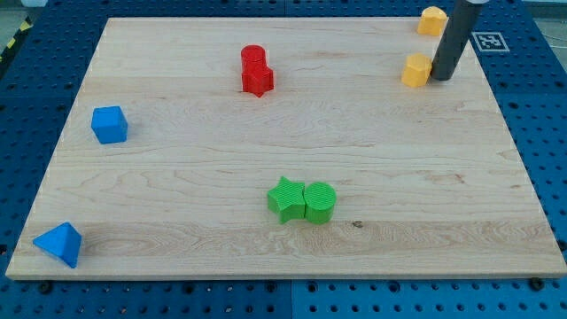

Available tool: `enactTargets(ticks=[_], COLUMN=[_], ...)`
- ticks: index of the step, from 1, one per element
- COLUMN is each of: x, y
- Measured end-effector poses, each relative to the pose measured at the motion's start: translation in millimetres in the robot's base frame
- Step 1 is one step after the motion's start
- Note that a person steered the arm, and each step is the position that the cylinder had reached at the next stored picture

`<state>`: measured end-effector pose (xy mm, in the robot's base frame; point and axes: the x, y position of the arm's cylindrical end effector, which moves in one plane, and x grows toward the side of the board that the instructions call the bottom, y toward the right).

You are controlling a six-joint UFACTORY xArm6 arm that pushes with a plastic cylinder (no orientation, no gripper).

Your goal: Move the yellow hexagon slightly towards the heart

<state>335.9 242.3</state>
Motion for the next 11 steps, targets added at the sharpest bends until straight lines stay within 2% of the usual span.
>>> enactTargets(ticks=[1,3,4,7,8,9,10,11], x=[19,30,9,-23,-63,-125,-144,-144], y=[23,-38,-62,-82,-114,-123,-119,-110])
